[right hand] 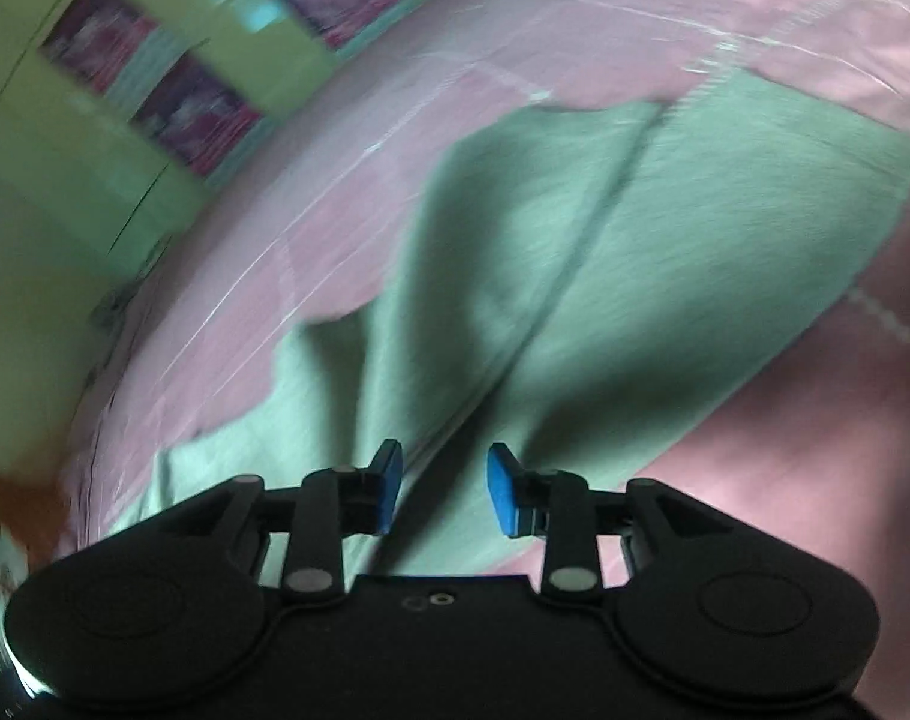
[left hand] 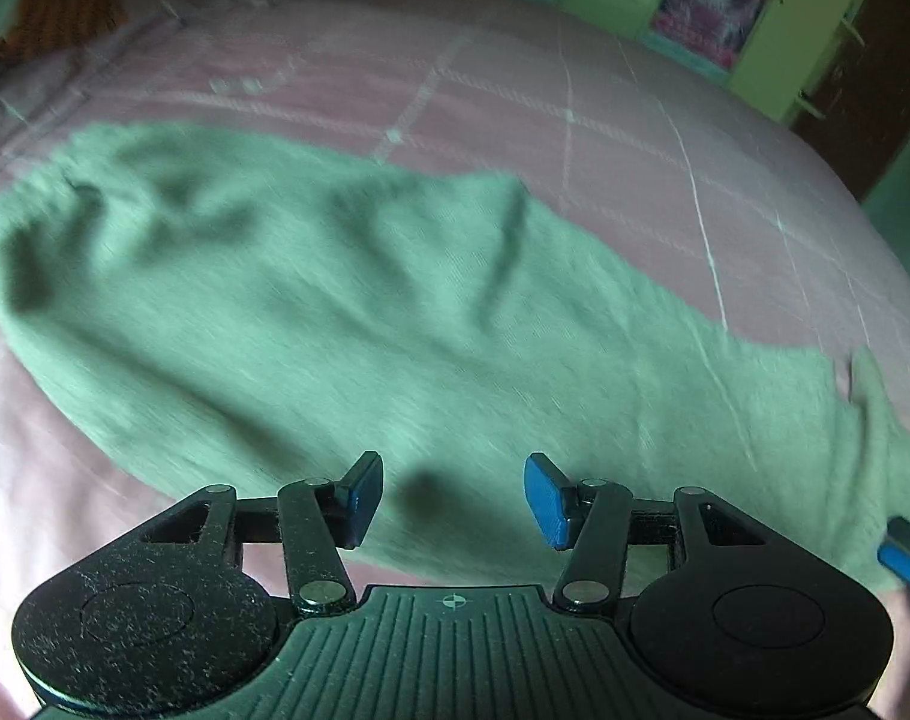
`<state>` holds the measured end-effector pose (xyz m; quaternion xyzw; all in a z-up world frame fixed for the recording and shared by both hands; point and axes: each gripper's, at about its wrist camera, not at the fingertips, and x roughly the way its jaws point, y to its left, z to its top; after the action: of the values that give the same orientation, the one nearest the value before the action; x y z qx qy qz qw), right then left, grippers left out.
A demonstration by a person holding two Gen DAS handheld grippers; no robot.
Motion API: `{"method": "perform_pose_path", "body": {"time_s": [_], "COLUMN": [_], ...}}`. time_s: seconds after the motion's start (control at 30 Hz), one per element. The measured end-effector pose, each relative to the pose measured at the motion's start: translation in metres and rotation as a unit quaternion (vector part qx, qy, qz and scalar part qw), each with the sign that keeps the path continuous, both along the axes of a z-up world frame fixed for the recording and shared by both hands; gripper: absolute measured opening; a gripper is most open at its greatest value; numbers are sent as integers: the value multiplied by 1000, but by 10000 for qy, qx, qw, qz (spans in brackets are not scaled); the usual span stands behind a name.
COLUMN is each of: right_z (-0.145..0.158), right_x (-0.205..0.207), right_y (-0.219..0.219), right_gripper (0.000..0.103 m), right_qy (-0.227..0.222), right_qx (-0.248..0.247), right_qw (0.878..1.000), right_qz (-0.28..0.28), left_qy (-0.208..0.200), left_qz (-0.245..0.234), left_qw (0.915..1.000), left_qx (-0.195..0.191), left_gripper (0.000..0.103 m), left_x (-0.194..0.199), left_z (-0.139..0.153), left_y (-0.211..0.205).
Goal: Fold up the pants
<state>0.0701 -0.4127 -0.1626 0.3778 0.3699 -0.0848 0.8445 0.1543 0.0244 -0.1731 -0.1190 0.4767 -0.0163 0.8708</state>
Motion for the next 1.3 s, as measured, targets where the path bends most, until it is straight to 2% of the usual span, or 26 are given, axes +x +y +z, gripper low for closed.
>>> {"method": "perform_pose_path", "body": {"time_s": [0.07,0.13,0.23,0.33,0.43,0.47,0.53,0.67,0.73,0.8,0.87,0.9,0.97,1.0,1.03,1.07,1.13,1.23,1.3], "right_z": [-8,-13,-23,-30,-38,-37,-25,16,25,22,3,-9,-22,-21,-19,-18,-17,-19,-26], "right_x": [3,12,29,46,62,61,51,17,-6,-23,-29,-30,-35,-35,-35,-35,-34,-32,-16], "right_y": [-22,-37,-56,-64,-70,-71,-70,-68,-67,-62,-55,-58,-69,-73,-75,-78,-88,-108,-123], "right_gripper": [32,31,30,27,14,6,5,5,5,5,5,5,6,11,20,34,52,53,47], "right_qy": [83,66,-24,-88,-177,-255,-672,-1252,-1162,-909,-286,-33,2,-36,-106,-187,-383,-595,-545], "right_qx": [135,256,331,383,523,601,656,-14,-345,-804,-1228,-1109,-700,-619,-529,-412,-68,240,393], "right_qw": [9997,9988,9970,9953,9934,9925,9905,9883,9888,9894,9904,9922,9949,9948,9945,9943,9926,9853,9823], "right_qz": [-209,-412,-701,-889,-1008,-1036,-1009,-867,-866,-800,-568,-572,-730,-802,-894,-970,-1152,-1584,-1747], "left_qy": [226,220,196,227,244,240,225,199,181,154,146,148,152,153,151,148,141,137,143], "left_qz": [18,-94,-152,-93,-70,-74,-99,-132,-161,-186,-208,-210,-202,-199,-201,-211,-224,-220,-226], "left_qw": [9997,9995,9989,9988,9985,9985,9984,9986,9985,9985,9983,9984,9985,9986,9986,9985,9983,9982,9979], "left_qx": [-6,185,392,423,477,492,499,470,484,498,519,512,482,472,472,484,516,548,588], "left_gripper": [53,53,53,53,53,53,55,58,59,60,60,60,60,60,60,60,60,60,60], "left_x": [1,0,-3,-1,1,1,1,0,-1,-2,-2,-2,-2,-2,-2,-2,-2,-2,-2], "left_z": [-14,-24,-24,-24,-24,-24,-24,-24,-24,-24,-24,-24,-24,-24,-24,-24,-24,-24,-24], "left_y": [-8,-13,-21,-23,-25,-26,-26,-26,-27,-27,-28,-28,-27,-26,-26,-26,-27,-28,-29]}}
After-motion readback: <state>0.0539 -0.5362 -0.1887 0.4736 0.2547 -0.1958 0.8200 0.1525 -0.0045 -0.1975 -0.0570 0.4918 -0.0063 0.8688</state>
